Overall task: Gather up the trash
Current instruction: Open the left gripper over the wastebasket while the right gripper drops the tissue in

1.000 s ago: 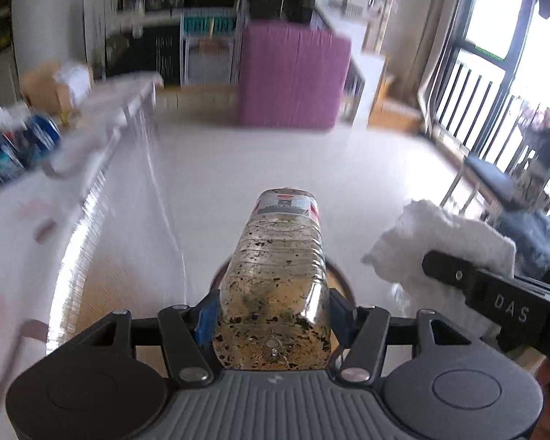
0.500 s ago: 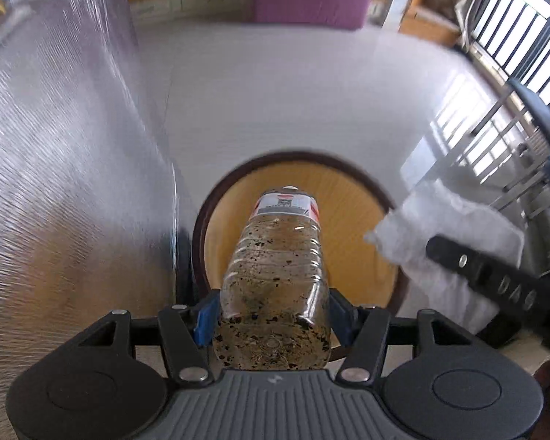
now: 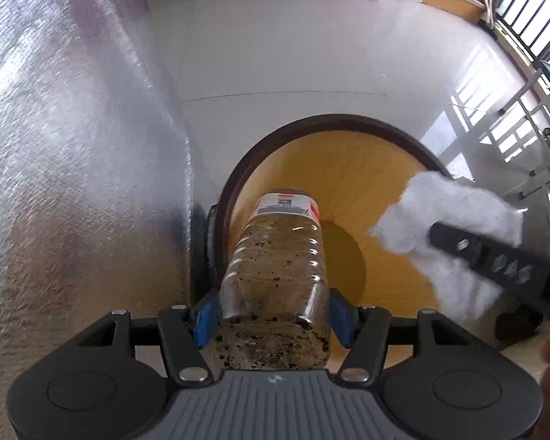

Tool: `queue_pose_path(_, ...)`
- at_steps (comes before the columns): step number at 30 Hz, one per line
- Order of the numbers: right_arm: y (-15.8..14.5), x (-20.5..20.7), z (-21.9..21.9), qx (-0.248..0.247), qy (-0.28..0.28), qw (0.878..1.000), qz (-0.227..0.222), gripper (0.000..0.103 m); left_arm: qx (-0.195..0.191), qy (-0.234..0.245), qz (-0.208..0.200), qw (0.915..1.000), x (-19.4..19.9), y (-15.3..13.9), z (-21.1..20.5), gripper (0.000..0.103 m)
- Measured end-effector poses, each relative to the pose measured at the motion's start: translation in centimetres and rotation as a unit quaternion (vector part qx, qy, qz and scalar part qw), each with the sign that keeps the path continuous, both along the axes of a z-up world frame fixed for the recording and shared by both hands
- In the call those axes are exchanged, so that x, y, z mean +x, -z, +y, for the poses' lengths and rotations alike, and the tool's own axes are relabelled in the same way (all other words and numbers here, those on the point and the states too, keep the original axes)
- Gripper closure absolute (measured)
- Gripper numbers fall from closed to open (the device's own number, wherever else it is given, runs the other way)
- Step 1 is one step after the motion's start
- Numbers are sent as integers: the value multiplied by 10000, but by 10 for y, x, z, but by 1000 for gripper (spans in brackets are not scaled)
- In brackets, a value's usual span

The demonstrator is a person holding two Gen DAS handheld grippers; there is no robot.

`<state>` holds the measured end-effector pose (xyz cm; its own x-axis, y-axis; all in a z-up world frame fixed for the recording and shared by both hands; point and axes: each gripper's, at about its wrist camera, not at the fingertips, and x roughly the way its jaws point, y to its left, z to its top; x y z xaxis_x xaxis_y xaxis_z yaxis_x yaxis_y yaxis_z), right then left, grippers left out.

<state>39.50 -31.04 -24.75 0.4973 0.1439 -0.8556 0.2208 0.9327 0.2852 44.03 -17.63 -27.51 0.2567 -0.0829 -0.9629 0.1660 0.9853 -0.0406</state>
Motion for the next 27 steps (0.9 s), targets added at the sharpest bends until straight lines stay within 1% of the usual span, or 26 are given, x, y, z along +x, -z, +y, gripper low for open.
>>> queue_pose_path(5, 11, 2, 5, -80, -150, 9997, 154, 89, -85, 166, -99, 9998, 0, 0, -9, 41)
queue_pose_path(7, 11, 3, 5, -73, -138, 9997, 172, 79, -76, 121, -78, 9999, 0, 3, -8, 40)
queue_pose_path(8, 10, 3, 5, -86, -96, 9998, 176, 76, -74, 100, -49, 9999, 1, 4, -8, 40)
queue_pose_path(9, 9, 3, 5, -88, -57, 9998, 167, 71, -87, 77, -28, 9999, 1, 5, -7, 40)
queue_pose_path(11, 7, 3, 2, -69, -29, 9999, 134, 66, -129, 30, -9, 9999, 0, 6, -6, 39)
queue_pose_path(13, 5, 2, 1, -72, -28, 9999, 120, 57, -150, 21, -11, 9999, -1, 6, -2, 39)
queue_pose_path(15, 3, 2, 1, -100, -20, 9999, 99, 55, -150, -4, -7, 9999, -2, 6, 0, 39)
queue_pose_path(20, -4, -1, -2, -64, 21, 9999, 96, 53, -158, -34, -32, 9999, -8, 1, 8, 37)
queue_pose_path(25, -11, -3, -4, -121, 24, 9999, 60, 48, -131, 3, -73, 9999, -14, -7, 10, 30)
queue_pose_path(27, -12, -5, -6, -127, 37, 9999, 81, 48, -89, 22, -94, 9999, -17, -9, 12, 29)
